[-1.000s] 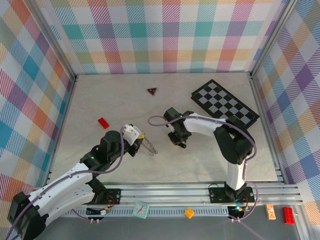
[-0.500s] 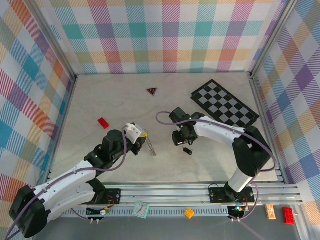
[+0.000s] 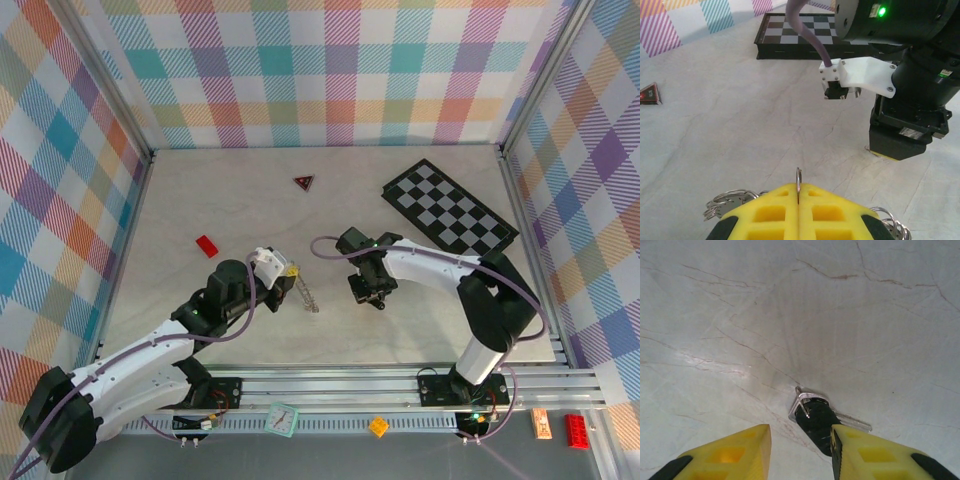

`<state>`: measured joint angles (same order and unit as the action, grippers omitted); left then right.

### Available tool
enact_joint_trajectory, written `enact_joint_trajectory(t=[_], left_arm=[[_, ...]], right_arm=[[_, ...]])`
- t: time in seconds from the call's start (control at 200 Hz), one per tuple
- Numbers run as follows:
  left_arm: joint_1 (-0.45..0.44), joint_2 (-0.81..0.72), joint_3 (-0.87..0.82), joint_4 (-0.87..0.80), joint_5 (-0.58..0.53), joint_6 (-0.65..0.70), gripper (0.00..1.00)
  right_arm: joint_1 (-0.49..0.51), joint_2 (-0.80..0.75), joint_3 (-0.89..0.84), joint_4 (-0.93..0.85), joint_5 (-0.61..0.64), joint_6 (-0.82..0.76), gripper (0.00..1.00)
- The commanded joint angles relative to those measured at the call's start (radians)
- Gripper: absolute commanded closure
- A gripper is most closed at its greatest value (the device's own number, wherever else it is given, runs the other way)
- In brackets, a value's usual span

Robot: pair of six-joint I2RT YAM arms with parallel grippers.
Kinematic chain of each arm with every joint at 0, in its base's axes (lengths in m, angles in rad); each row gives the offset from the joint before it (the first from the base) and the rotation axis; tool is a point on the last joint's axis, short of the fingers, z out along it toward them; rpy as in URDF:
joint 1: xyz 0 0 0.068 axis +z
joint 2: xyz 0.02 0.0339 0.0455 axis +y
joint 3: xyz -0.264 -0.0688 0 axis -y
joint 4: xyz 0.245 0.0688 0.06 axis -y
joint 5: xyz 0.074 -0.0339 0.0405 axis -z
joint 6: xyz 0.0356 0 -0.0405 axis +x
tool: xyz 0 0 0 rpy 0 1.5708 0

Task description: Put the keys on the keyring

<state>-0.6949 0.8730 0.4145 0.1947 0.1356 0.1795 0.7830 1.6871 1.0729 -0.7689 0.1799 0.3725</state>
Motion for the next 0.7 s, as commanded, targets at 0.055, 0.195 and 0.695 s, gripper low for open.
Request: enact_joint_trajectory(t=[0.055, 0.195, 0.695], left_arm=[[0.01, 0.012, 0.011, 0.06, 0.036, -0.009, 1.0], [0.009, 0.02, 0.014, 0.059, 0.037, -0.013, 1.0], [0.01, 0.026, 0.017, 0.057, 0.039, -0.011, 1.0]], right_arm=[[-0.001, 0.055, 0.002, 0.004, 0.018, -0.044, 0.68], [-0.001, 0.073, 0.009, 0.016, 0.036, -0.049, 0.71], [-0.001, 0.08, 0.027, 0.016, 0.043, -0.059, 0.79]])
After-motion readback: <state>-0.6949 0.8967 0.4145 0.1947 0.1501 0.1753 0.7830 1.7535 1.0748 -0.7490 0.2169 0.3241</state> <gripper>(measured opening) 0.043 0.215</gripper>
